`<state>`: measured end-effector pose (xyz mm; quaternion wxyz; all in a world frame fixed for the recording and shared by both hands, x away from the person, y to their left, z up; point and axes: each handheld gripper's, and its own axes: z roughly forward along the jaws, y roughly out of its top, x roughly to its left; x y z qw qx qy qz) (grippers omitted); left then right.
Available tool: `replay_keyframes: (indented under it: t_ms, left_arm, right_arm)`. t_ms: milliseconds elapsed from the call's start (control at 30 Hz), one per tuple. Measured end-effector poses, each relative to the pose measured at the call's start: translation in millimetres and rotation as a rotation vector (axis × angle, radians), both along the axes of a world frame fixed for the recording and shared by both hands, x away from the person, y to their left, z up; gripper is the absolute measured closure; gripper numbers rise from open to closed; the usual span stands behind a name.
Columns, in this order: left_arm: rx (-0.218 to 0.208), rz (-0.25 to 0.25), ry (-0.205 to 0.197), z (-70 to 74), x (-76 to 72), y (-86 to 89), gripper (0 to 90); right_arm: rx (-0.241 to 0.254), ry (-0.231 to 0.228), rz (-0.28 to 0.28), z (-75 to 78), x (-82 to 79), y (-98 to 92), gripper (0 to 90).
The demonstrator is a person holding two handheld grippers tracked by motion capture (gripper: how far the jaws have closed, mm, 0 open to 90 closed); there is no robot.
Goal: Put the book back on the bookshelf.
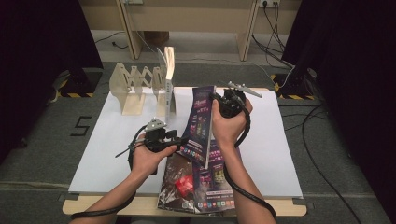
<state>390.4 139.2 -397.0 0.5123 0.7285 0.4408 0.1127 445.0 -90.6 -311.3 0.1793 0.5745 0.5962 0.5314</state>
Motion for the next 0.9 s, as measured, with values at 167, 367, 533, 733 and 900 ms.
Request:
replay_keyframes:
  t_ms: [167,367,533,733,900]
  left_arm:
    - [-0.012,-0.018,0.0,7.2,3.4,-8.8,39.9]
    - [-0.013,-0.038,-0.023,20.6,7.1,-24.9,38.1]
    - [-0.008,-0.044,-0.03,28.0,13.0,-35.1,36.8]
    - [0.003,-0.053,-0.034,33.7,19.6,-46.0,36.2]
    - [0.01,-0.056,-0.039,36.9,23.6,-54.5,35.2]
  right_arm:
    - [-0.012,0.0,-0.002,-0.5,-0.1,1.9,83.0]
    - [-0.02,-0.002,-0.004,-0.9,-0.8,5.0,83.0]
    - [-0.025,0.003,-0.004,-1.8,-1.4,5.8,83.0]
    - [-0.036,-0.003,-0.003,-2.9,-1.1,6.4,82.9]
    - [-0.038,-0.001,-0.003,-3.0,-1.0,6.1,82.9]
